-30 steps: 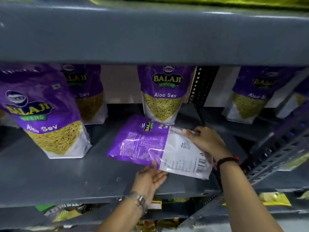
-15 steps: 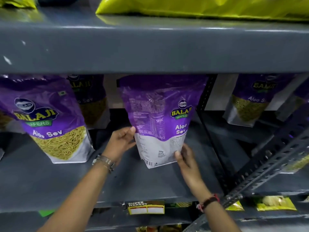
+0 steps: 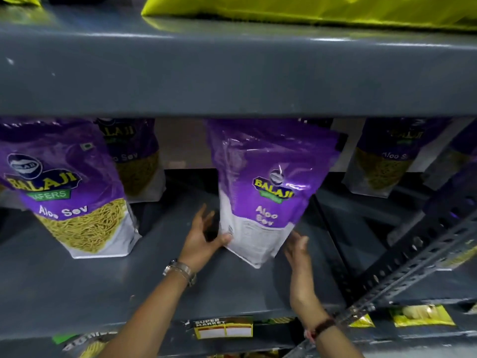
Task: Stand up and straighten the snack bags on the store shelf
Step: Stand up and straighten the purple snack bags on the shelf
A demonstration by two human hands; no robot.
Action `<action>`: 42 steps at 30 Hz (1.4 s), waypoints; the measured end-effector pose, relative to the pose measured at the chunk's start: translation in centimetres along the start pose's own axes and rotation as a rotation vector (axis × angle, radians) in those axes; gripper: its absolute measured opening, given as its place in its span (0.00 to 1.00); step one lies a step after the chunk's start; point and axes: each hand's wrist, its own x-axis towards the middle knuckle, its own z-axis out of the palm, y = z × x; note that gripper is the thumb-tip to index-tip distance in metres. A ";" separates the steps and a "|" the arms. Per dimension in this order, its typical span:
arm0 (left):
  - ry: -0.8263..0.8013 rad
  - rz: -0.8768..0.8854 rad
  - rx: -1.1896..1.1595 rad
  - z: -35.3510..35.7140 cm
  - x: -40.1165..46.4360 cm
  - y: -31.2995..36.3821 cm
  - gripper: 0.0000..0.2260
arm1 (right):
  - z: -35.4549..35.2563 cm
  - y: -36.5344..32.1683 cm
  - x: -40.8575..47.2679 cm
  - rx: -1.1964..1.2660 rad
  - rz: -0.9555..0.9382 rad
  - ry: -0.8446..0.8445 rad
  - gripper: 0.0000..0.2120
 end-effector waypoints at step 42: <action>-0.006 -0.029 0.633 1.4 -3.1 -2.3 0.22 | -3.3 1.3 1.9 -0.898 -0.138 -0.164 0.30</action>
